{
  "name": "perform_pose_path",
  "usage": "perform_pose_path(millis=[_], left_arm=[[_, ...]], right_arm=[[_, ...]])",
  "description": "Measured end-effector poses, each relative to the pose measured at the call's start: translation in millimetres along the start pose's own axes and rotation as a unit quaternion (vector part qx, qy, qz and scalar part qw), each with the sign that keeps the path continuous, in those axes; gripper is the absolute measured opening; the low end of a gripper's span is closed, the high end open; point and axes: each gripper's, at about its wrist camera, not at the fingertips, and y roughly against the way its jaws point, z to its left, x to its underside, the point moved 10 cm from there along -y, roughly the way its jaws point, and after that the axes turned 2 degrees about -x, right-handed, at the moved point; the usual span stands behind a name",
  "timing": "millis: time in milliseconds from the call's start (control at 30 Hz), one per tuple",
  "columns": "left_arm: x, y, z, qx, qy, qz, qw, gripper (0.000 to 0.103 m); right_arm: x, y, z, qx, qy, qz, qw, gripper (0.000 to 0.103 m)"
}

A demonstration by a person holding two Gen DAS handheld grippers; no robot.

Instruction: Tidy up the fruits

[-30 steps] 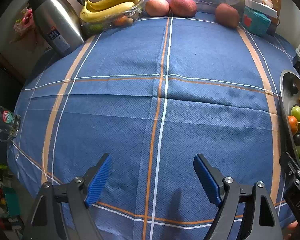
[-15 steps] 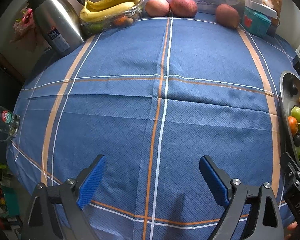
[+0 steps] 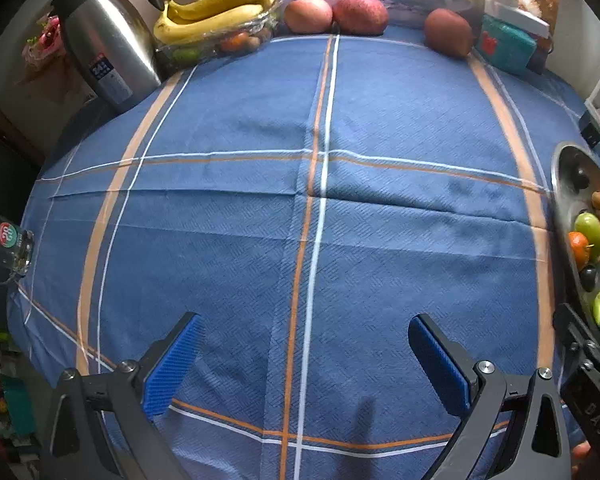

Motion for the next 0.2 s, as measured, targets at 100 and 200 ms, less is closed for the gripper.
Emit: perform_pose_path(millis=[100, 200], left_arm=[[-3.7, 7.7, -5.0, 0.008, -0.008, -0.019, 0.9998, 0.103], [-4.6, 8.2, -4.4, 0.006, -0.004, -0.019, 0.9998, 0.103]], right_arm=[[-0.2, 0.2, 0.5, 0.0, -0.001, 0.0, 1.0, 0.09], [-0.2, 0.2, 0.6, 0.0, 0.0, 0.0, 1.0, 0.09]])
